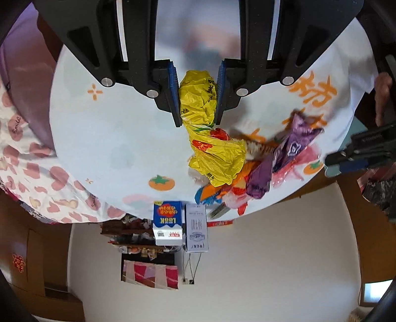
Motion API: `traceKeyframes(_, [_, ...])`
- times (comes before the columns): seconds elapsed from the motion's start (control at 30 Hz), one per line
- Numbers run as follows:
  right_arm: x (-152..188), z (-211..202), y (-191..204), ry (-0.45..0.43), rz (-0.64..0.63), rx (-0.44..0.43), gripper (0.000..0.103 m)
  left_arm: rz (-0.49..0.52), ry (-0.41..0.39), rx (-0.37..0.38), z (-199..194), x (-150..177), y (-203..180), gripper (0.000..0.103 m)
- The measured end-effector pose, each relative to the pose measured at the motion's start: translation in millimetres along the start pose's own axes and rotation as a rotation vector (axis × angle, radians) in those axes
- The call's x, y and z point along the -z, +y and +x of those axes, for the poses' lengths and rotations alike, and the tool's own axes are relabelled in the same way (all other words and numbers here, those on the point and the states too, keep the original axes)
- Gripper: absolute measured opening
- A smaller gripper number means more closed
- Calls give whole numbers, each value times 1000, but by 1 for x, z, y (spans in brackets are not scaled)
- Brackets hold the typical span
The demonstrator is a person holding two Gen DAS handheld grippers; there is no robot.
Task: Collect trash
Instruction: 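Grasp the yellow wrapper with the right gripper while left gripper grasps the pink plastic bag, then carry the yellow bag and pink bag over the blue bin and open both grippers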
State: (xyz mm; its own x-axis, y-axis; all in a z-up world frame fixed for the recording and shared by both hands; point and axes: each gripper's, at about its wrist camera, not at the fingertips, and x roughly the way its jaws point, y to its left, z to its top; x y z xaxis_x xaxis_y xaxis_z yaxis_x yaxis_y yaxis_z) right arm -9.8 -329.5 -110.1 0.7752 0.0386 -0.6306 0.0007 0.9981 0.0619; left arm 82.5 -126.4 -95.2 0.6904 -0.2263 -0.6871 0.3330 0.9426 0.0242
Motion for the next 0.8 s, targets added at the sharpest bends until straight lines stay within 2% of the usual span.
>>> traceKeyframes(0.03, [0,1,2,-4,2,-6,26,0,14,-3,8,0,-1,62])
traceKeyframes(0.07, [-1,2,4,-12,1,-12,26,2,25,-3,13,0,-1,54])
traceKeyframes(0.1, [-3,4,8,-25,-4,-16,26,1,49,19,21,0,-1,38])
traceKeyframes(0.13, [-5,4,9,-31,-8,-20,26,-7,74,46,27,0,1,32])
traceKeyframes(0.17, [-8,5,12,-39,-14,-24,26,-15,85,61,31,0,1,19])
traceKeyframes(0.2, [-11,5,13,-45,-16,-26,26,-13,92,78,33,0,2,13])
traceKeyframes(0.33, [-27,8,22,-80,-19,-37,26,19,51,55,22,-3,7,9])
traceKeyframes(0.47, [-44,9,34,-121,-28,-36,26,29,-21,-21,0,-8,27,9])
traceKeyframes(0.57, [-58,13,47,-154,-48,-33,26,12,-58,-65,-14,-10,45,9])
traceKeyframes(0.8, [-79,33,84,-168,-98,-99,26,-35,-100,-151,-30,-8,92,9])
